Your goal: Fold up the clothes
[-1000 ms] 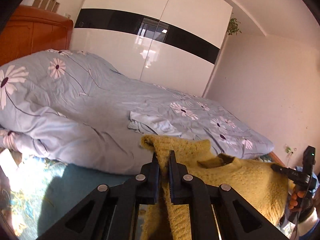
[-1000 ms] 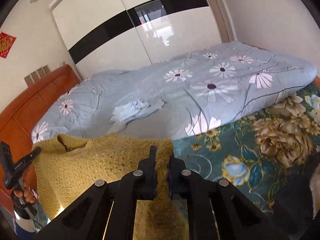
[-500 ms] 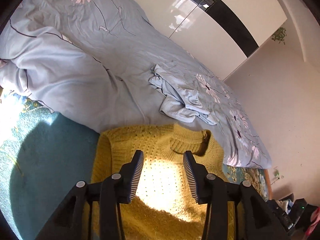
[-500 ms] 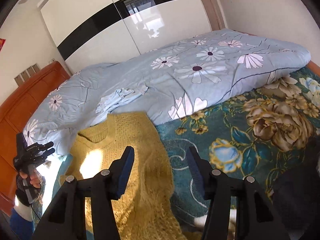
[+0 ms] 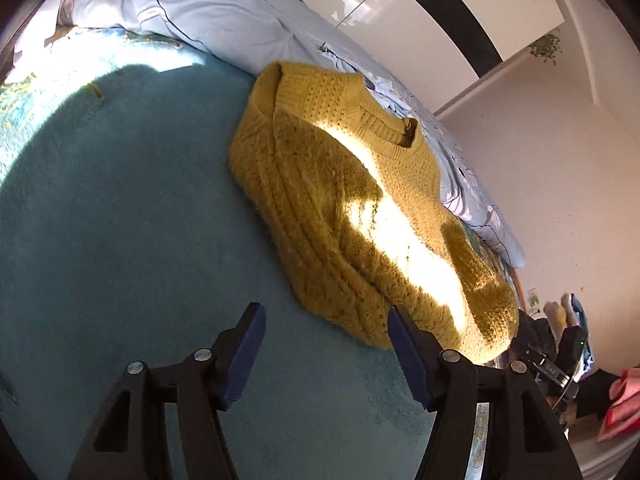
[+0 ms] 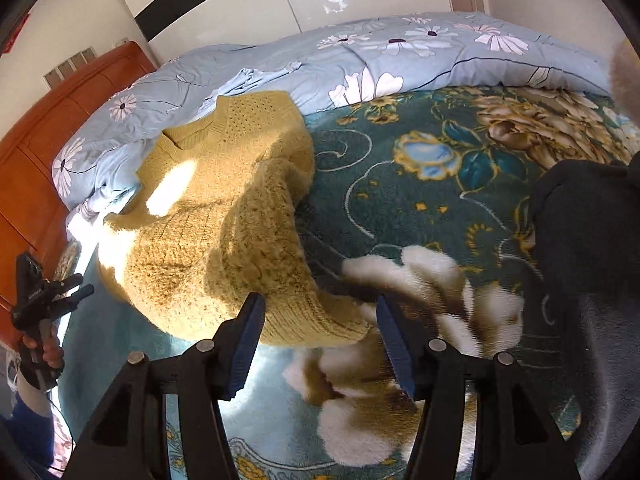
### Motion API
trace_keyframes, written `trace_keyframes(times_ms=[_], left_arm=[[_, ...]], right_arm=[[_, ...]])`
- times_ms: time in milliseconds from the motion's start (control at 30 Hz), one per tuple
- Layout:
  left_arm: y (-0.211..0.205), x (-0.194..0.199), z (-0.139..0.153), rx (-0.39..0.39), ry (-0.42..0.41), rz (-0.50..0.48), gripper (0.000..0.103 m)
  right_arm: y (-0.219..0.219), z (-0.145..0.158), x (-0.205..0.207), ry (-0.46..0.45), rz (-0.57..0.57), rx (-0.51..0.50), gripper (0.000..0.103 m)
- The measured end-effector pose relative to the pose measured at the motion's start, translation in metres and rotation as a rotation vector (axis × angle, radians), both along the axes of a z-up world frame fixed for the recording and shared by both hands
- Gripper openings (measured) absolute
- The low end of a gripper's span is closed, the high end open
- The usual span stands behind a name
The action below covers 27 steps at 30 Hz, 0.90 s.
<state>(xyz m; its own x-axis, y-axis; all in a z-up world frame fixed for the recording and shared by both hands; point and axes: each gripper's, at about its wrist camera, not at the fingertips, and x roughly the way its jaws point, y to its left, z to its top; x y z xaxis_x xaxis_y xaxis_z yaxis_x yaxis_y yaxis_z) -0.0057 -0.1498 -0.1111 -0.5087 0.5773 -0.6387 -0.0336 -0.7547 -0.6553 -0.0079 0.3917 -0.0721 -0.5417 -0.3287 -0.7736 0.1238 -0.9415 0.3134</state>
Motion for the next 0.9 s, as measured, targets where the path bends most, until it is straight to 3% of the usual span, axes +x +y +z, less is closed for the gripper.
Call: trace_keyframes(times_ms=[167,267,333,367,400,467,633,800,900], left_arm=[[0.027,-0.012,-0.018,0.021,-0.048,0.014,0.067],[0.046,-0.013,-0.015,-0.019,-0.008,0.007,0.067],[0.054,-0.014,-0.012,-0.062,0.017,0.017,0.054],[0.056,-0.016,-0.010,-0.066,0.015,0.022,0.034],[0.057,-0.017,-0.009,-0.070,0.010,0.028,0.021],[0.057,-0.019,-0.002,-0.073,0.022,0.032,0.014],[0.044,-0.016,0.047,-0.042,0.129,0.038,0.012],[0.007,-0.005,0.113,-0.007,0.261,0.048,0.012],[-0.014,0.000,0.134,-0.026,0.276,0.051,0.012]], right_arm=[[-0.006,-0.013,-0.014,-0.034,0.012,-0.062,0.060],[-0.014,-0.011,-0.011,-0.034,0.029,-0.072,0.057],[-0.016,-0.008,-0.009,-0.038,0.033,-0.082,0.033],[-0.016,-0.007,-0.008,-0.040,0.033,-0.091,0.025],[-0.017,-0.004,-0.006,-0.041,0.036,-0.096,0.015],[-0.021,0.003,-0.003,-0.031,0.049,-0.096,0.012],[-0.029,0.034,0.005,0.038,0.090,-0.152,0.009],[-0.023,0.076,0.014,0.126,0.106,-0.300,0.008],[-0.019,0.087,0.018,0.132,0.109,-0.349,0.008]])
